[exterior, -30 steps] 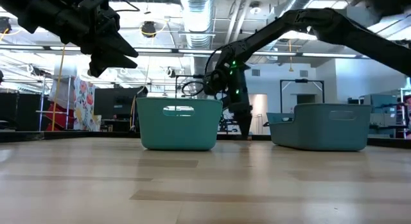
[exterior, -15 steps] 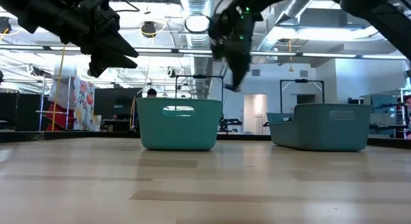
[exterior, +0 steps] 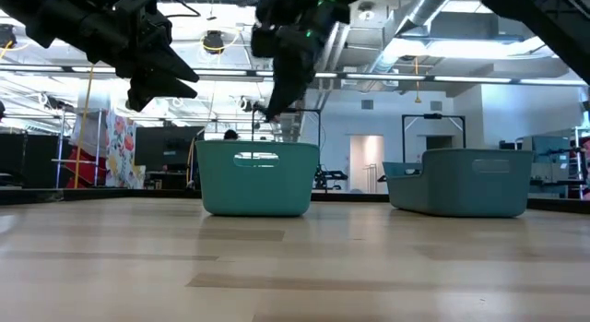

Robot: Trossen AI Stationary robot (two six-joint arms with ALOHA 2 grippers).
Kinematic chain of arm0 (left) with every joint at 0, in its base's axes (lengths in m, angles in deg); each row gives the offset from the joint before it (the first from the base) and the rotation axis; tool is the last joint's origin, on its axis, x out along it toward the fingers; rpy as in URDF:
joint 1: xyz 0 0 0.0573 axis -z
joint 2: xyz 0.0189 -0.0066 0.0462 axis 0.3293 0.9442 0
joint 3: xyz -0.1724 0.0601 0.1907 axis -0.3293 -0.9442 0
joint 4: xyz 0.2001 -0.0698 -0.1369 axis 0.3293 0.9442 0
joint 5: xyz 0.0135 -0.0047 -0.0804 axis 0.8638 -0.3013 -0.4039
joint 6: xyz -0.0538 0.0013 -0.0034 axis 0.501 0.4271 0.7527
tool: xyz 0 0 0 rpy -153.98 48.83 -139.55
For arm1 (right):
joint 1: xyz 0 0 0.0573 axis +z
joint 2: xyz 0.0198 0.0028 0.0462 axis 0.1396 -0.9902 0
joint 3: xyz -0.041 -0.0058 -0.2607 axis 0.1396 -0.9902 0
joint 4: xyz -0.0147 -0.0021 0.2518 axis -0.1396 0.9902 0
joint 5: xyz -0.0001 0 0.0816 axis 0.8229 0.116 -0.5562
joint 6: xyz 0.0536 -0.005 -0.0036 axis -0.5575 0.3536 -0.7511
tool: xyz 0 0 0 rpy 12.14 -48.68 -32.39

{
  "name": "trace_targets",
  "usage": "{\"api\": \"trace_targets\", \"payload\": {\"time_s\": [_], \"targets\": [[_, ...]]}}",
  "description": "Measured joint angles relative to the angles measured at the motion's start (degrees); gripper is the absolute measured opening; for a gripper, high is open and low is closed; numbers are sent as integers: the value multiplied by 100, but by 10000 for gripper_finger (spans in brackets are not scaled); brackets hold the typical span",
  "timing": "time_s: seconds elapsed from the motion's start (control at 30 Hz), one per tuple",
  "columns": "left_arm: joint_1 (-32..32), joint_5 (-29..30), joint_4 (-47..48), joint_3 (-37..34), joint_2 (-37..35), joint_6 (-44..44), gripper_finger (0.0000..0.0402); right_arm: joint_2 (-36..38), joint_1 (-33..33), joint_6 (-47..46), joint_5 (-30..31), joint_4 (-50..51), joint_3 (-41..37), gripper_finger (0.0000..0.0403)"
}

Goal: Sort batteries
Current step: Put the black battery into the green bin

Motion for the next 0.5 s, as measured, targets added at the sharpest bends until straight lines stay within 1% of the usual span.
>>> {"api": "trace_targets", "payload": {"time_s": [0.2,0.4,0.5], "targets": [[3,4,10,0,-2,16,146,-739,232,-154,-32,8,-5,12],[5,11,14,0,-2,23,146,-1257,430,-290,-32,10,4,25],[6,13,23,0,-2,23,146,-1368,480,-373,-34,2,0,34]]}}
